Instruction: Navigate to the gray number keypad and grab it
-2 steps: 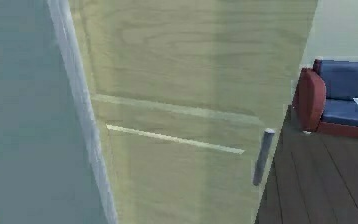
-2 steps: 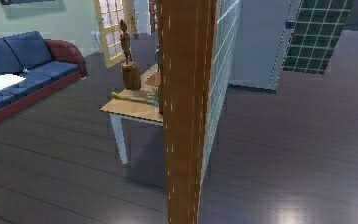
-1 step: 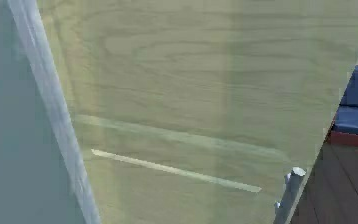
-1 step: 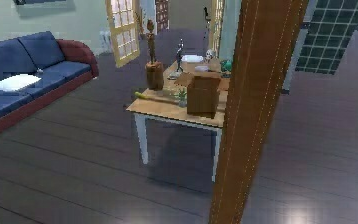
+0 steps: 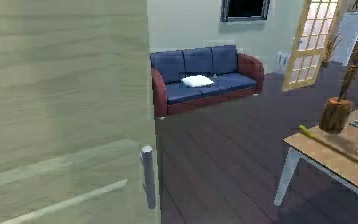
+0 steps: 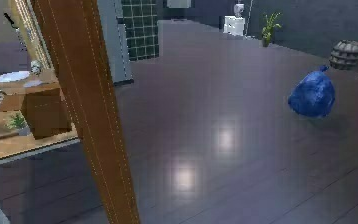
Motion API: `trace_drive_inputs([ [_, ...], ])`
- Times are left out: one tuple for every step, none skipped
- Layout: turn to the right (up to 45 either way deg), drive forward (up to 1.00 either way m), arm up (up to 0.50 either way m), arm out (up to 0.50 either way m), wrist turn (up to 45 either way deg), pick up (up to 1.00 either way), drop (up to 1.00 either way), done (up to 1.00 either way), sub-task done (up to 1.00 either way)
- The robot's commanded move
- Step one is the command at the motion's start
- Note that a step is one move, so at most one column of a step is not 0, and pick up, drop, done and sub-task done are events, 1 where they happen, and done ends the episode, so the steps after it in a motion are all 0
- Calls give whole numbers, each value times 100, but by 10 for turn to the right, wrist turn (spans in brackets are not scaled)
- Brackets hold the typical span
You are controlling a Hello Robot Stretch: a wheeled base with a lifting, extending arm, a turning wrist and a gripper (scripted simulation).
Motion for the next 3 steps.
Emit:
trace_drive_inputs([
  [450,0,0,0,0,0,0,0,0],
  [450,0,0,0,0,0,0,0,0],
  [420,0,0,0,0,0,0,0,0],
])
